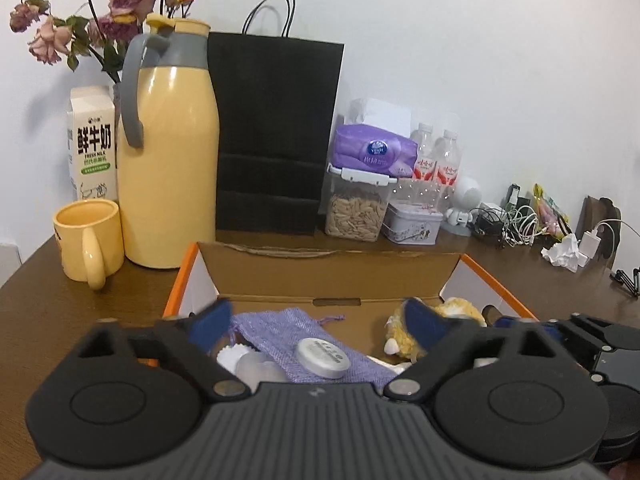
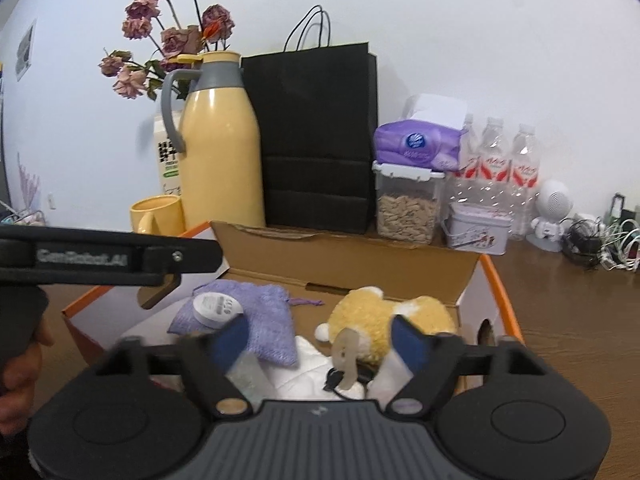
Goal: Organize objects
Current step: 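Carry the white tin and small white item into the box while opening both tools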
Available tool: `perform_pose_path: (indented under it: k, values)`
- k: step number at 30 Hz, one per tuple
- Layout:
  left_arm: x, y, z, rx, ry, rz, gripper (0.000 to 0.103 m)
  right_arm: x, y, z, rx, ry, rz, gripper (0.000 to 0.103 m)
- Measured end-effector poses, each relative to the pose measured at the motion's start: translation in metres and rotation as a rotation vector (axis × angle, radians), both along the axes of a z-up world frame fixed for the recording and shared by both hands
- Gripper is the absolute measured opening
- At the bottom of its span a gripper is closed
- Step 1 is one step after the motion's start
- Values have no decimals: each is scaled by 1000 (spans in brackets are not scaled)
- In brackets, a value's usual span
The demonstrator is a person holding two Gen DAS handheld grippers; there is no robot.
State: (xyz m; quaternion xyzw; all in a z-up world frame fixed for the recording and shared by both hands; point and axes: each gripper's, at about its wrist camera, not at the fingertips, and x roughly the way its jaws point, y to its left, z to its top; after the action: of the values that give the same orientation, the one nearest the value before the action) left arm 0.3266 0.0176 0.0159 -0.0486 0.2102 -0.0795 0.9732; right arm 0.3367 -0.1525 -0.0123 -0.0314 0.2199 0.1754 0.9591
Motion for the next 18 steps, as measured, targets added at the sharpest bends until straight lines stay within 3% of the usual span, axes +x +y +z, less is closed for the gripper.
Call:
perform_pose_path:
  k: [4, 18]
  values:
    - [0, -1, 1, 0, -11, 8, 103, 0, -1, 0, -5, -3, -14, 100]
    - [-2, 1, 2, -4, -13, 20, 103, -2, -1, 2, -8, -5, -11, 103]
